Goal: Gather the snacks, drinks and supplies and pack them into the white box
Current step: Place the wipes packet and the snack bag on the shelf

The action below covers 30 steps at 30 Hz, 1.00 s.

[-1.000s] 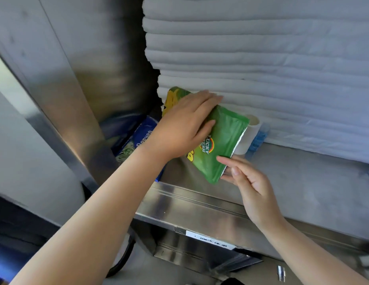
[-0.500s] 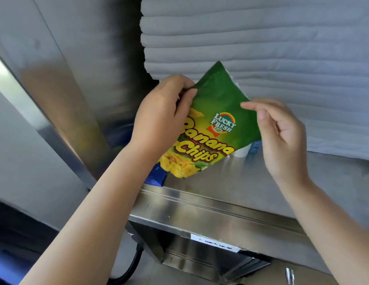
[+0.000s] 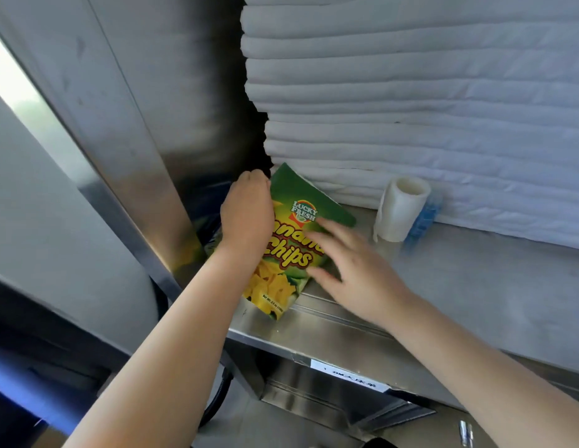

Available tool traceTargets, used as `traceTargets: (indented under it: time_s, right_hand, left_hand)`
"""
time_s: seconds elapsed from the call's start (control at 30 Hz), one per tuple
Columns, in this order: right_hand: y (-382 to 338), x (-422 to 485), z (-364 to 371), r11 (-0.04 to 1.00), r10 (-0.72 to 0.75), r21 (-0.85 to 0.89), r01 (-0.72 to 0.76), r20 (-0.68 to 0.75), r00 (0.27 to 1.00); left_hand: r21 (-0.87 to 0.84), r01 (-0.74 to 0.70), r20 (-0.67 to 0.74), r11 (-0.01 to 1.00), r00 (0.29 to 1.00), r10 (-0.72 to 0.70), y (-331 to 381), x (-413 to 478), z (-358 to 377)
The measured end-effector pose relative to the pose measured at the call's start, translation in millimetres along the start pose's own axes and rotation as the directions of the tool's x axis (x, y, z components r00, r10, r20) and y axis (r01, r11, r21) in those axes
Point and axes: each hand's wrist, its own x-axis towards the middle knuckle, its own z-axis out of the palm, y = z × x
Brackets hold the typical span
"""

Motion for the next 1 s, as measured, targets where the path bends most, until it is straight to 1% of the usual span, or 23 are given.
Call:
traceTargets:
  time_s: [0.1,0.17,0.2,0.23,0.33,0.37,0.43,0.5,0.57,0.6,0.7,0.87,1.0]
  right_hand:
    - [1,-8,18,0.998,0.008,-0.058,0.006,0.226,0.974]
    - [6,-7,23,0.997,0.015,-0.083,0.01,0.294,0.956]
    - [8,-5,24,0.995,0.012,-0.093,0.018,0.309,0.951]
    - [11,-4,24,0.994,0.009,-0.102,0.026,0.323,0.946]
    - [16,0,25,0.992,-0.007,-0.113,0.051,0.356,0.935]
    - [18,2,25,0.992,-0.013,-0.115,0.058,0.362,0.932]
    - [20,7,27,0.991,-0.019,-0.114,0.065,0.362,0.932]
    - [22,17,28,0.992,-0.026,-0.107,0.069,0.364,0.931]
    - [22,27,29,0.993,-0.032,-0.093,0.071,0.363,0.931]
    - [22,31,29,0.994,-0.029,-0.09,0.066,0.36,0.932]
    - [24,44,30,0.995,-0.008,-0.088,0.041,0.349,0.937]
    - [30,59,30,0.996,0.018,-0.085,0.014,0.365,0.931]
    - [29,64,36,0.998,0.03,-0.066,-0.008,0.345,0.938]
  left_hand:
    - [0.113,0.055,0.146,0.992,0.987,-0.072,-4,-5,9]
    - [0.198,-0.001,0.228,0.98,0.973,-0.045,-3,-10,11]
    - [0.202,-0.049,0.255,0.978,0.967,-0.004,-3,-14,10]
    - [0.165,-0.083,0.281,0.983,0.959,0.034,-2,-19,6]
    - [0.004,-0.151,0.325,0.988,0.935,0.142,-2,-50,-12]
    - [-0.004,-0.184,0.343,0.983,0.923,0.174,-2,-65,-18]
    - [0.022,-0.217,0.429,0.976,0.884,0.187,-2,-91,-29]
    - [0.1,-0.254,0.486,0.962,0.856,0.175,-8,-106,-26]
    - [0.158,-0.281,0.463,0.947,0.868,0.181,-13,-107,-21]
    - [0.159,-0.284,0.444,0.946,0.876,0.188,-15,-105,-19]
    - [0.106,-0.269,0.402,0.957,0.892,0.206,-17,-97,-12]
    - [0.075,-0.247,0.358,0.966,0.911,0.205,-18,-87,0]
    - [0.061,-0.253,0.354,0.966,0.91,0.216,-25,-85,2]
